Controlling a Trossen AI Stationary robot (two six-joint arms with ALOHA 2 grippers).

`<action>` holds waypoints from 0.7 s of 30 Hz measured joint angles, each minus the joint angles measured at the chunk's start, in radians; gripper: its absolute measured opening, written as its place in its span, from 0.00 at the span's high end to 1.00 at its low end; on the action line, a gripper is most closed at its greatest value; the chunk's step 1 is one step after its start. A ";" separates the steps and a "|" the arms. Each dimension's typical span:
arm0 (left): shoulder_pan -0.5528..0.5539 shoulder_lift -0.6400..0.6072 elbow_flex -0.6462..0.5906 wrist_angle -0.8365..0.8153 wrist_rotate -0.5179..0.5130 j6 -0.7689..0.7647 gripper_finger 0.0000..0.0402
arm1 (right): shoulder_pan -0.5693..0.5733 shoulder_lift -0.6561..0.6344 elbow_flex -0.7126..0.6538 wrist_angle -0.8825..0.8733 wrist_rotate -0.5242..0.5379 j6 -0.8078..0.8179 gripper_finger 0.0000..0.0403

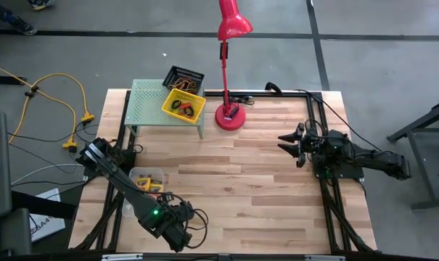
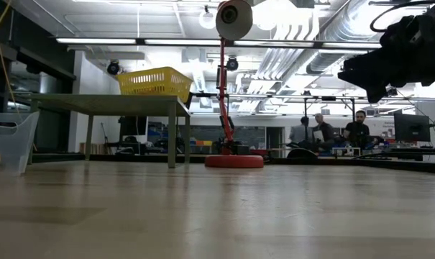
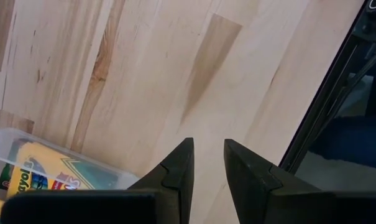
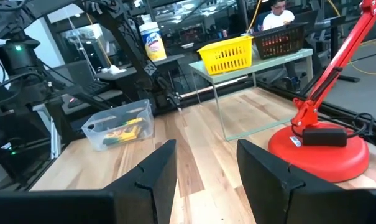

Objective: Pick & Place Office Desk Supplies
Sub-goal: Put the transparent bin with crayon boxes on the shelf

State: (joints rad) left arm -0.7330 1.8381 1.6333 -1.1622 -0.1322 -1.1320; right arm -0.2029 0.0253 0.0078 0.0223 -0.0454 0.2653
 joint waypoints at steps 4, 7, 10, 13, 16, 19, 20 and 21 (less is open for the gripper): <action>0.000 0.000 0.000 0.000 0.000 0.000 0.80 | 0.000 0.005 0.000 -0.001 -0.004 0.000 0.61; 0.000 0.000 0.000 0.001 0.000 0.000 0.80 | 0.000 0.005 0.000 -0.001 -0.006 0.000 0.61; 0.000 0.000 0.000 0.001 0.001 0.000 0.80 | 0.000 0.005 0.000 -0.001 -0.005 0.000 0.61; 0.000 0.000 0.000 0.001 0.004 0.000 0.80 | 0.000 0.005 -0.001 -0.001 -0.005 0.000 0.61; 0.000 0.000 0.000 0.001 0.004 0.005 0.80 | 0.000 0.005 -0.001 -0.002 -0.005 0.000 0.61; 0.000 0.000 0.000 0.001 0.007 0.010 0.80 | 0.000 0.005 -0.001 -0.002 -0.005 0.000 0.61; 0.000 0.000 0.000 0.001 0.007 0.012 0.80 | 0.000 0.005 -0.002 -0.002 -0.005 0.000 0.61; 0.000 0.000 0.000 0.001 0.007 0.018 0.80 | 0.000 0.005 -0.002 -0.002 -0.005 0.000 0.61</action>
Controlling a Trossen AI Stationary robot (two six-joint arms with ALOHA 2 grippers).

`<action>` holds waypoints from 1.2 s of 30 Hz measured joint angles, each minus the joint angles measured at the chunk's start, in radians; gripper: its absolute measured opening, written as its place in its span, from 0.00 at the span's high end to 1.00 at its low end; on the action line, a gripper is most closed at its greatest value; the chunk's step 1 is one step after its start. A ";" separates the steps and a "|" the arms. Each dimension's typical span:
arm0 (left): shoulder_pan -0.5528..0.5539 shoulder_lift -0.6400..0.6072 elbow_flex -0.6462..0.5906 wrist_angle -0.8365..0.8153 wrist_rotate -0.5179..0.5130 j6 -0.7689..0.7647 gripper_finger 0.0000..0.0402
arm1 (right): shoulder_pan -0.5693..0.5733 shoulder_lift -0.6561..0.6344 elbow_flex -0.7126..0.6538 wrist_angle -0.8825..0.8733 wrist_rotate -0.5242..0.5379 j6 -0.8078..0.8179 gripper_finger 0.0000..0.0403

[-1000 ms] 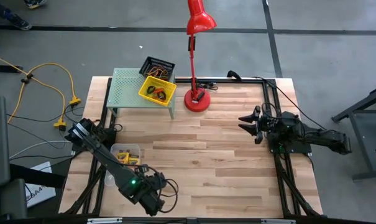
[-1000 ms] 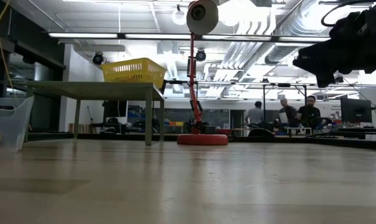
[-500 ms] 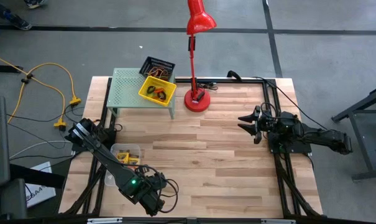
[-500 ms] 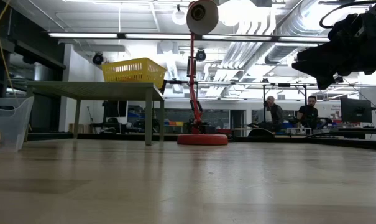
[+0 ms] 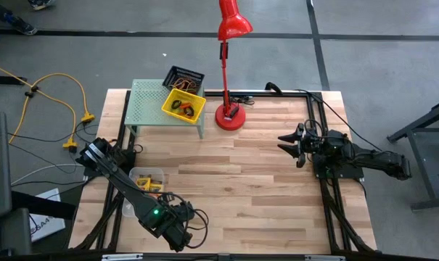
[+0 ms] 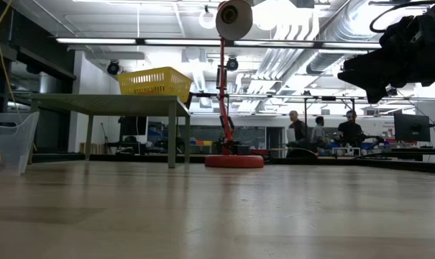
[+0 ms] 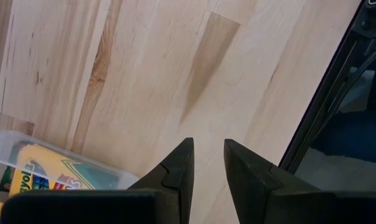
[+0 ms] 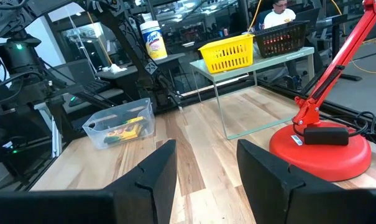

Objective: Pick & Place Office Desk Supplies
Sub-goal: Put the transparent bin with crayon boxes on the shelf

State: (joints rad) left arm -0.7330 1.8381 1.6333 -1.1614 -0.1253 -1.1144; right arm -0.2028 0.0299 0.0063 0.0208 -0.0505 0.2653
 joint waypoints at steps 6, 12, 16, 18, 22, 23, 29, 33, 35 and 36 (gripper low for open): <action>0.008 0.000 0.000 0.000 0.002 0.018 0.80 | 0.000 0.000 0.000 0.000 0.000 0.000 0.61; 0.041 0.000 0.000 -0.013 0.024 0.015 0.80 | 0.000 0.000 -0.001 0.000 0.000 0.000 0.61; 0.069 0.000 0.000 -0.016 0.021 0.015 0.80 | 0.000 0.000 -0.001 0.000 0.000 0.000 0.61; 0.079 0.000 0.000 -0.016 0.019 0.043 0.80 | 0.000 0.000 -0.001 0.000 0.000 0.000 0.61; 0.085 0.000 0.000 -0.016 0.019 0.146 0.80 | 0.000 0.000 -0.001 0.000 0.000 0.000 0.61; 0.085 0.000 0.000 -0.015 0.018 0.173 0.80 | 0.000 0.000 -0.001 -0.001 0.000 0.000 0.61; 0.054 0.000 0.000 -0.054 -0.007 0.282 0.80 | 0.000 0.000 -0.001 -0.001 0.000 0.000 0.61; 0.030 -0.003 0.000 -0.138 0.031 0.280 0.80 | 0.000 0.000 -0.001 -0.001 0.000 0.000 0.61; 0.012 -0.014 0.000 -0.184 0.046 0.280 0.80 | 0.000 0.000 -0.001 -0.001 0.000 0.000 0.61; 0.000 -0.022 0.000 -0.199 0.049 0.279 0.80 | 0.000 0.000 -0.001 -0.001 0.000 0.000 0.61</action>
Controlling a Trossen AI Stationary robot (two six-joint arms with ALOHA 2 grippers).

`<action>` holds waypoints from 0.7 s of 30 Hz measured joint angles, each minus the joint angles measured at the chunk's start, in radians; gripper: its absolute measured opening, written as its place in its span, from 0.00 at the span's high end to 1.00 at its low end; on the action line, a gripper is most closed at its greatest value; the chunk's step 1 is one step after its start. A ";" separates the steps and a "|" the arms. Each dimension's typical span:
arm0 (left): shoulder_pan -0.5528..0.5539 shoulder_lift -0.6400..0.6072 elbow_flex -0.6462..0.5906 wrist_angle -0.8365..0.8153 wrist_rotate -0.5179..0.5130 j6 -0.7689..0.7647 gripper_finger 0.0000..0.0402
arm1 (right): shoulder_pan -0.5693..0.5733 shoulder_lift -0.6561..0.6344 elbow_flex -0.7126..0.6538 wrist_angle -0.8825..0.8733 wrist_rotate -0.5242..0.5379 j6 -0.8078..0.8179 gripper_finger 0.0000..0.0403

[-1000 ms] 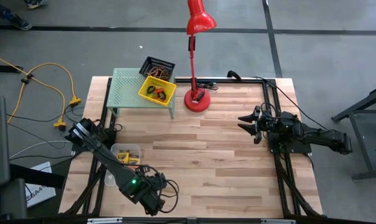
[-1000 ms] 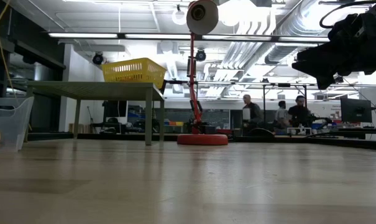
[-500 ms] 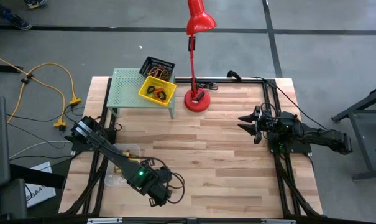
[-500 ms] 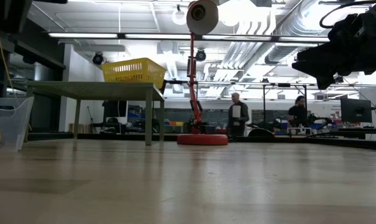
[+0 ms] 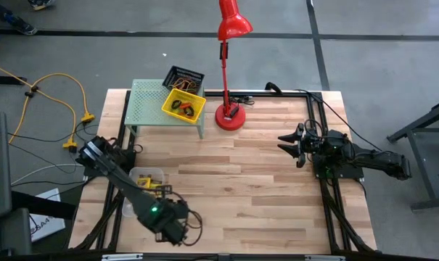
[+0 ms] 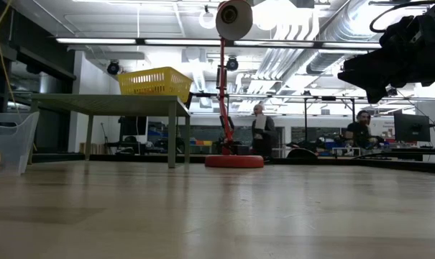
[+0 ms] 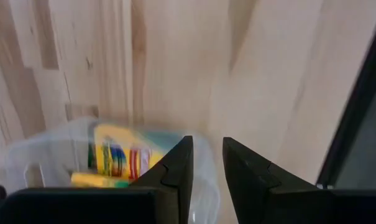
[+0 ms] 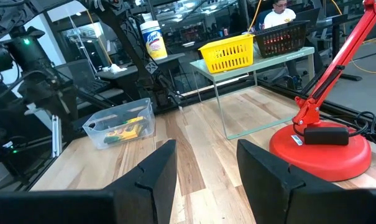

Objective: Pick & Place Office Desk Supplies
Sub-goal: Put the transparent bin with crayon boxes on the shelf

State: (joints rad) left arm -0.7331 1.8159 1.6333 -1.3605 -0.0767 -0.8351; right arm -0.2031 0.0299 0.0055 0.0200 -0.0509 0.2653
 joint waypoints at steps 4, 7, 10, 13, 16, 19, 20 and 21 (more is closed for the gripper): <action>-0.054 -0.022 0.000 -0.008 -0.003 -0.041 0.80 | 0.000 0.000 0.000 0.000 0.000 0.000 0.61; -0.093 -0.027 0.000 -0.013 -0.005 -0.100 0.80 | 0.000 0.000 0.000 0.000 0.000 0.000 0.61; -0.124 -0.023 0.000 -0.014 -0.005 -0.139 0.80 | 0.000 0.000 0.000 0.000 0.000 0.000 0.61; -0.147 -0.022 0.000 -0.016 -0.005 -0.157 0.80 | 0.000 0.000 0.000 0.000 0.000 0.000 0.61; -0.165 -0.022 0.000 -0.029 0.011 -0.166 0.80 | 0.000 0.000 0.000 0.000 0.000 0.000 0.61; -0.189 -0.023 0.000 -0.050 0.046 -0.177 0.80 | 0.000 0.000 0.000 0.000 0.000 0.000 0.61; -0.199 -0.026 0.000 -0.057 0.048 -0.180 0.80 | 0.000 0.000 0.000 0.000 0.000 0.000 0.61; -0.207 -0.029 0.000 -0.067 0.048 -0.177 0.80 | 0.000 0.000 0.000 0.000 0.000 0.000 0.61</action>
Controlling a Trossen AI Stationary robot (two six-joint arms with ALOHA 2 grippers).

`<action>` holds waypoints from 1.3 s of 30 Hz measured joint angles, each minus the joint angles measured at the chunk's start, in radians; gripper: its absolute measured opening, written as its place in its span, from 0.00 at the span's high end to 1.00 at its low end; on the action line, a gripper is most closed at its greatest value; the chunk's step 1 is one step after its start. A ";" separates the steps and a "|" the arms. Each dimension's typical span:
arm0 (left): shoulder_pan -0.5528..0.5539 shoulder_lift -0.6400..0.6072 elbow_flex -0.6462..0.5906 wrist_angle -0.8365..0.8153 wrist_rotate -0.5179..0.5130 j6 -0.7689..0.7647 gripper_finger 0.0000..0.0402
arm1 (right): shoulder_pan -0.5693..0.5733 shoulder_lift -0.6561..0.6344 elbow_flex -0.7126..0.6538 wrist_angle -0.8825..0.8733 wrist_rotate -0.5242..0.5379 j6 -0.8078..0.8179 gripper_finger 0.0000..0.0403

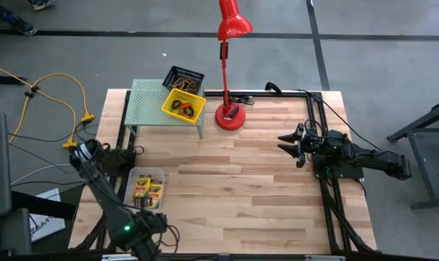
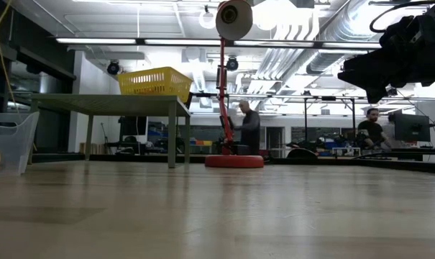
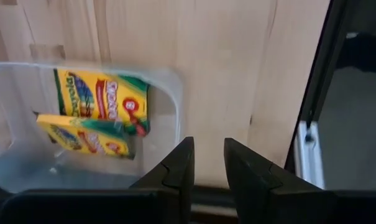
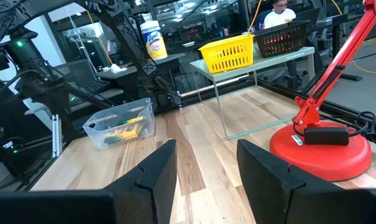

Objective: Pick & Place Office Desk Supplies
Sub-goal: Put the transparent bin with crayon boxes on the shelf

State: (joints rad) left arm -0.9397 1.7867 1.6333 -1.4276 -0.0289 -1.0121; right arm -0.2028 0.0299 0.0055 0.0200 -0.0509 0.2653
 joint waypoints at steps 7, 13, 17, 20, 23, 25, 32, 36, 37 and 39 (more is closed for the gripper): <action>-0.054 -0.006 -0.007 -0.045 -0.020 -0.024 0.80 | 0.000 0.000 0.000 0.000 0.000 0.000 0.61; -0.081 -0.005 -0.088 -0.032 -0.010 -0.033 0.80 | 0.000 0.000 0.000 0.000 0.000 0.000 0.61; -0.084 -0.018 -0.143 0.002 0.015 -0.034 0.80 | 0.000 0.000 0.000 0.000 0.000 0.000 0.61; -0.084 -0.039 -0.193 0.060 0.013 -0.026 0.80 | 0.000 0.000 0.000 0.000 0.000 0.000 0.61; -0.079 -0.064 -0.254 0.113 0.012 -0.006 0.80 | 0.000 0.000 0.000 0.000 0.000 0.000 0.61; -0.075 -0.083 -0.300 0.143 0.011 -0.001 0.80 | 0.000 0.000 0.000 0.000 0.000 0.000 0.61; -0.056 -0.141 -0.450 0.292 0.011 0.028 0.80 | 0.000 0.000 0.000 0.000 0.000 0.000 0.61; -0.053 -0.153 -0.526 0.389 0.028 0.028 0.80 | 0.000 0.000 0.000 0.000 0.000 0.000 0.61; -0.053 -0.153 -0.539 0.410 0.033 0.028 0.80 | 0.000 0.000 0.000 0.000 0.000 0.000 0.61; -0.053 -0.153 -0.562 0.456 0.040 0.029 0.80 | 0.000 0.000 0.000 0.000 0.000 0.000 0.61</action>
State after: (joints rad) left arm -0.9932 1.6337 1.0711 -0.9719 0.0112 -0.9833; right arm -0.2031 0.0303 0.0055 0.0200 -0.0509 0.2651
